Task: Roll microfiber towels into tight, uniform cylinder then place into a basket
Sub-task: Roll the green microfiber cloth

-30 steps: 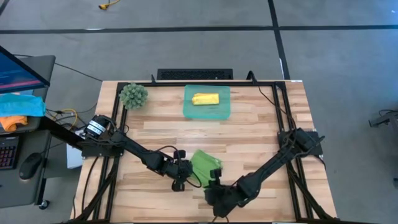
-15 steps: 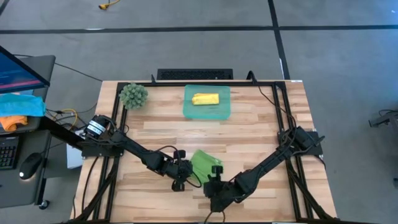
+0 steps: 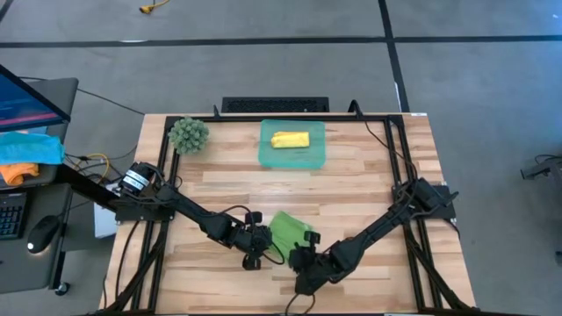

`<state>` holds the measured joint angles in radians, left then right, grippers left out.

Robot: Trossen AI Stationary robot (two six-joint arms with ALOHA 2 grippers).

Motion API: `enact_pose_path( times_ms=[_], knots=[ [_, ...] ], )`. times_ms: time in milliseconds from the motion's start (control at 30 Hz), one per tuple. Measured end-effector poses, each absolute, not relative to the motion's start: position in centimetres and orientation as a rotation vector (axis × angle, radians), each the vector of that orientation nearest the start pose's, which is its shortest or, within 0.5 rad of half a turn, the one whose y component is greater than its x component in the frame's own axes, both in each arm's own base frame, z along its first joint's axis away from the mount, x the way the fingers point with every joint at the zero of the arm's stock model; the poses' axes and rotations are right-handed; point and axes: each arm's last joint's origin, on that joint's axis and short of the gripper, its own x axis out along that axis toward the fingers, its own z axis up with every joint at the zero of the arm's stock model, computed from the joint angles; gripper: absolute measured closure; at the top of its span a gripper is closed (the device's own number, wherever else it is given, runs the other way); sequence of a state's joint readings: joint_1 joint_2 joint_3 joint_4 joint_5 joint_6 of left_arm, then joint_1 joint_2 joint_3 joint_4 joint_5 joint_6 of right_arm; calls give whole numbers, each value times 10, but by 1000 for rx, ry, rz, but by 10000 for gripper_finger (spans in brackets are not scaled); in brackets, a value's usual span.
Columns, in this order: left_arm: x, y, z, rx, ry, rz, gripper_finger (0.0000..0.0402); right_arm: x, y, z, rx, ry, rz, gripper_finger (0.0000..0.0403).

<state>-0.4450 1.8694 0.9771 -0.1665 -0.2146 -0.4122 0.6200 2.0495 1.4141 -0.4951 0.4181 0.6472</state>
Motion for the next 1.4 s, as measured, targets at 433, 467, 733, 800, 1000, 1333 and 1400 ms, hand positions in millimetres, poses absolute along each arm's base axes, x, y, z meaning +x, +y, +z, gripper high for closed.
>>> enact_pose_path(
  times_ms=[433, 467, 733, 800, 1000, 1333, 1400],
  knots=[
    [314, -143, 119, -32, 1020, 2, 275, 347, 223, 154, 49, 1004, -171, 305],
    [314, -143, 119, -32, 1020, 2, 275, 347, 222, 154, 56, 1014, -170, 305],
    [314, -143, 119, -33, 1020, 3, 274, 352, 215, 161, 106, 1052, -143, 279],
    [314, -143, 119, -34, 1020, 3, 275, 354, 213, 166, 108, 1072, -145, 270],
    [314, -143, 119, -35, 1019, 3, 275, 358, 211, 183, 103, 1091, -167, 259],
    [314, -143, 119, -35, 1019, 3, 274, 349, 231, 165, 80, 1118, -194, 259],
    [314, -143, 119, -35, 1019, 3, 275, 351, 230, 162, 91, 1121, -200, 247]
  ],
)
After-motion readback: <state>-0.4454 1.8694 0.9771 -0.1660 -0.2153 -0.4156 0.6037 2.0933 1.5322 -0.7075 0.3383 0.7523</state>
